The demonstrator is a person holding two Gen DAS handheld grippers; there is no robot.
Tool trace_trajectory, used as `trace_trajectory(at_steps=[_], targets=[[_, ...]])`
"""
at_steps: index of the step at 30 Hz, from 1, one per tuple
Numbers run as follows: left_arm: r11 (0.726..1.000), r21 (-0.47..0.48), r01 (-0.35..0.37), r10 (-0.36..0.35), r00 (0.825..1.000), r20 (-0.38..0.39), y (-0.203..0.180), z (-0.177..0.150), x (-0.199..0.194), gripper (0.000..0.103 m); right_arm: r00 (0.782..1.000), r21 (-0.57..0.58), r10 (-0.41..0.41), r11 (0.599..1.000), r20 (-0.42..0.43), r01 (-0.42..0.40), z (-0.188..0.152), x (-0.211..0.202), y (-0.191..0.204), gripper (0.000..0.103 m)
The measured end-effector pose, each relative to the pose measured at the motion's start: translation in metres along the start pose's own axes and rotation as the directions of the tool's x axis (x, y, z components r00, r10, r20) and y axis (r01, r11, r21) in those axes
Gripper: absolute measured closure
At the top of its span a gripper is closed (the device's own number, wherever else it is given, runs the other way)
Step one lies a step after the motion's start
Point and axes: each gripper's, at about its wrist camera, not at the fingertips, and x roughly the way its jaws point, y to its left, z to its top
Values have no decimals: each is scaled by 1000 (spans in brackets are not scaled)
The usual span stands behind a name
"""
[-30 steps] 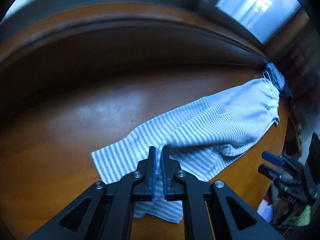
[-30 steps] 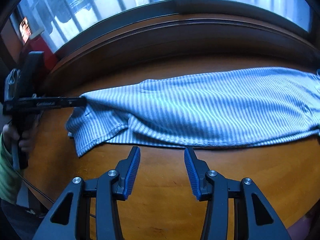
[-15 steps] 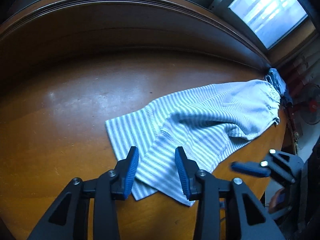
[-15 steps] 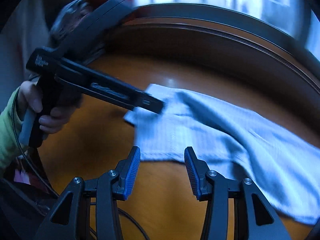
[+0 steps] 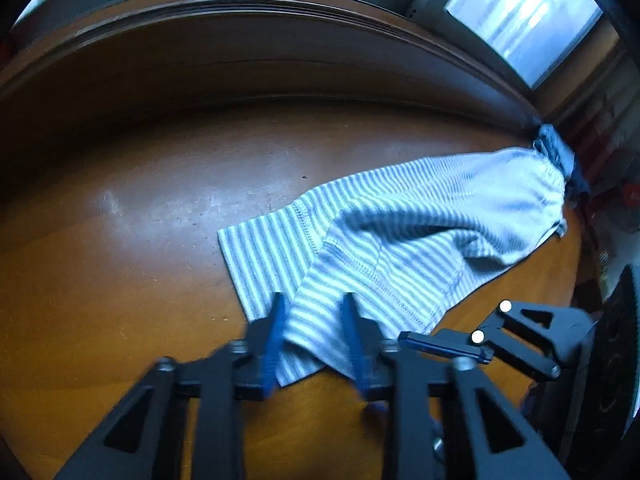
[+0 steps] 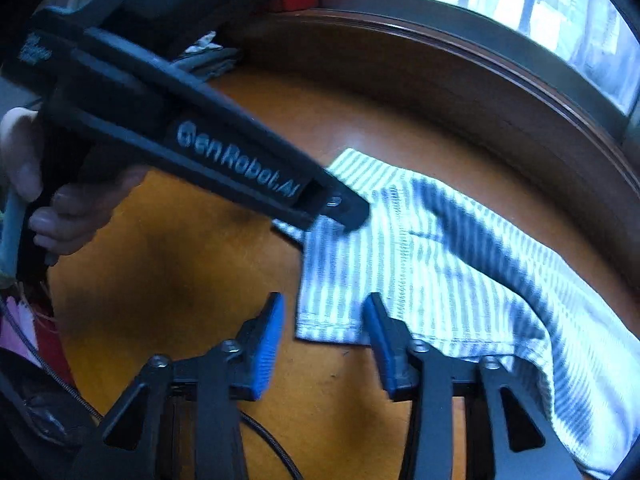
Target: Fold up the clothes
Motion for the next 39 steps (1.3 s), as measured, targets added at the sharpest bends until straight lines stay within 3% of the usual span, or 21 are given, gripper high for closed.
trace_trajectory(at_steps=[3,6,9,12,15,21,24,27,29,32,36,39], targets=[[1000,-4,10,-10,1000,9,-2,2,-3,95,999,15,-53,999,9,52,-3,-1,-2,91],[999,-29,14,-13,999,46,2,10,-13,95,999,78,-38,996,25,36,0,-8,-11,94],[999,-27,28,-25,995,94,6,27,-33,95,995,174,20,984,101,-37,13,-33,-22,94],[1000,24,-5,1,989,148,3,44,-55,95,976,226,54,969,210,-102,34,-59,-31,94],[994,77,-78,63,983,172,3,52,-65,95,962,272,84,949,261,-157,41,-53,-36,94],[988,66,-142,138,988,63,22,39,-20,95,977,323,133,929,165,-180,26,7,-35,94],[989,44,-138,137,990,36,31,37,-12,95,979,361,157,912,132,-194,18,19,-40,94],[988,83,-128,118,986,121,19,49,-41,95,976,383,79,911,203,-153,22,-13,-51,94],[985,116,-128,104,976,192,9,58,-66,95,954,383,37,911,297,-155,28,-47,-55,94],[977,144,-159,130,973,193,8,66,-68,95,930,326,-36,941,366,-92,34,-72,-50,94],[980,118,-162,158,987,42,35,58,-17,95,975,339,43,934,216,-116,24,-14,-46,94],[984,93,-153,153,988,14,49,49,-1,92,986,355,87,926,141,-132,11,18,-45,93]])
